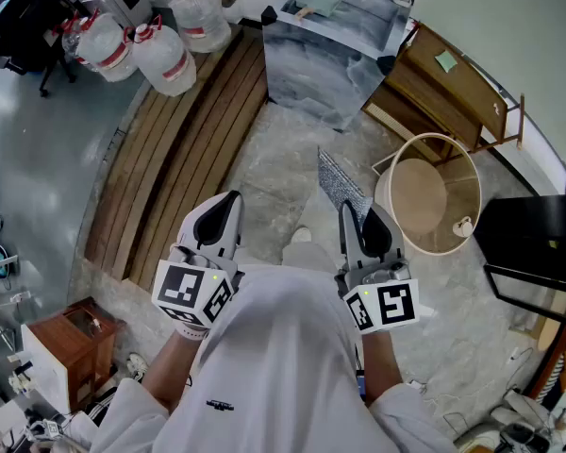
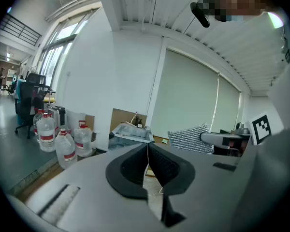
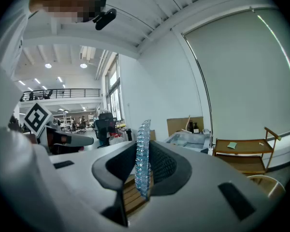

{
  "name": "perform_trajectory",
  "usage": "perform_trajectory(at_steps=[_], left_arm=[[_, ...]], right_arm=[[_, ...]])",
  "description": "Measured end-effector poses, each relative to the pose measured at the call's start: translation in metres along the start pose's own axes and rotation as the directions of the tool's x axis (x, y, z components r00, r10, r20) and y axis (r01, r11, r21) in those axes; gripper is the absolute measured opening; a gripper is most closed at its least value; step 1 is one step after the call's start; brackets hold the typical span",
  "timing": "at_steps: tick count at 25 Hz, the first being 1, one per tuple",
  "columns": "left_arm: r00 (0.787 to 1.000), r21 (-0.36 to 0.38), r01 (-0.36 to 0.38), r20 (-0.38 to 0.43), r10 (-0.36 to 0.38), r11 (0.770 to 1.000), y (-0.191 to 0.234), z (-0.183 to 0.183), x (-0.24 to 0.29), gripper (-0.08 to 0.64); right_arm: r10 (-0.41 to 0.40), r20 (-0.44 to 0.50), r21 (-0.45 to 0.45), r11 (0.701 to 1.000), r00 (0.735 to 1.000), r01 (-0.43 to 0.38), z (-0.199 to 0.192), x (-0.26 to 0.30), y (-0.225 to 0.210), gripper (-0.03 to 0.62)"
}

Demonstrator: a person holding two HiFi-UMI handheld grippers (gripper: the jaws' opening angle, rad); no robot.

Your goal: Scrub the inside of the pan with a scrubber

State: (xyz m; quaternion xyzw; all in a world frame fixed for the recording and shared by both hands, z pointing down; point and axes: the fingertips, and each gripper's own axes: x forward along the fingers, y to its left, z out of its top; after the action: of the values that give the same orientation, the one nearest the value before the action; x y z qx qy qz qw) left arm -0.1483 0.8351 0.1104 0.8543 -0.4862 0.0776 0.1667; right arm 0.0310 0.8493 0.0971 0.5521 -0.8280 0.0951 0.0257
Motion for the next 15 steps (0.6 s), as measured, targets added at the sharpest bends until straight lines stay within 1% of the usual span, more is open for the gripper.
perform_trajectory(at_steps=[3,7,9,12,15], left_arm=[[1.0,0.006,-0.016,-0.009,0.016,1.0,-0.004,0.01,0.015,0.008],[1.0,0.002,-0.009,-0.03,0.009,1.0,-0.009,0.013,0.029,0.008],[0.999,0.01,-0.005,-0.037,0.005,1.0,-0.012,0.014,0.037,0.008],[0.999,0.011,-0.011,-0.041,0.011,1.0,-0.013,0.015,0.047,0.008],[0.999,0.009,-0.017,-0.049,0.017,1.0,-0.015,0.015,0.059,0.008]], right_arm=[[-0.003,-0.025,0.023,1.0,1.0,0.004,0.001,0.008,-0.018,0.069],[-0.012,-0.031,0.032,0.999,0.999,0.013,0.007,0.013,-0.034,0.069],[-0.015,-0.027,0.058,0.998,1.0,0.016,0.008,0.018,-0.044,0.069],[0.008,-0.012,0.101,0.995,1.0,-0.006,0.01,0.024,-0.054,0.069],[0.034,0.009,0.099,0.994,0.999,-0.035,0.016,0.03,-0.063,0.069]])
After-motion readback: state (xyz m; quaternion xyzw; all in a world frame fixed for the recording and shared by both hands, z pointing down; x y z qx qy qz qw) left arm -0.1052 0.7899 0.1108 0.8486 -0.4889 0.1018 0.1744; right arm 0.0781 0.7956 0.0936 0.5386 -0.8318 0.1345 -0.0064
